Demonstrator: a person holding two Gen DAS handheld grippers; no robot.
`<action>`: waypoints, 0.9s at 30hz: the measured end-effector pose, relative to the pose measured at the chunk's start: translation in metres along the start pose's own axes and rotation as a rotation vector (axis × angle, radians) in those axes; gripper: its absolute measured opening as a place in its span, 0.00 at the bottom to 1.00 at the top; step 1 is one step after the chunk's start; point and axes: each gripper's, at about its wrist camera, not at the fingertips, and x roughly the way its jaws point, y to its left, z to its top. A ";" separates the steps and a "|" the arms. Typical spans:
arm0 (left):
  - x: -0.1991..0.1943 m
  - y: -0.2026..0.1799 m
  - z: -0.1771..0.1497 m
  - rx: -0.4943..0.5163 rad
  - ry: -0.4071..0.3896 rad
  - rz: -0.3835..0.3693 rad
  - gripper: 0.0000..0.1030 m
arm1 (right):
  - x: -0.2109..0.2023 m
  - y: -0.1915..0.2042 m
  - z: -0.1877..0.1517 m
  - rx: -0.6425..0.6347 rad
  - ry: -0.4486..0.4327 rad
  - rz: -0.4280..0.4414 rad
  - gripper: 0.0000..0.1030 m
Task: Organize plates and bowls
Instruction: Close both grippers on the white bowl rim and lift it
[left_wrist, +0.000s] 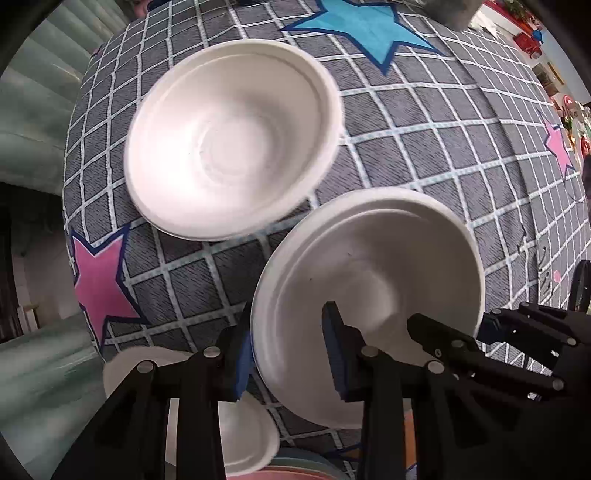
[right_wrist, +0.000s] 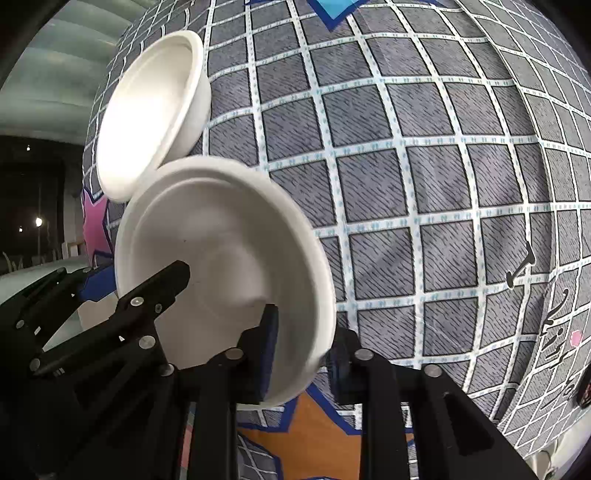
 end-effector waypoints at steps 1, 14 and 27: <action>-0.001 -0.007 -0.001 0.007 0.000 -0.004 0.37 | 0.000 -0.002 -0.002 0.002 0.004 0.002 0.25; -0.016 -0.141 -0.050 0.158 -0.001 -0.050 0.37 | -0.026 -0.077 -0.089 0.050 0.010 -0.053 0.25; -0.010 -0.195 -0.131 0.089 0.001 0.053 0.69 | -0.020 -0.133 -0.168 0.013 0.058 -0.058 0.34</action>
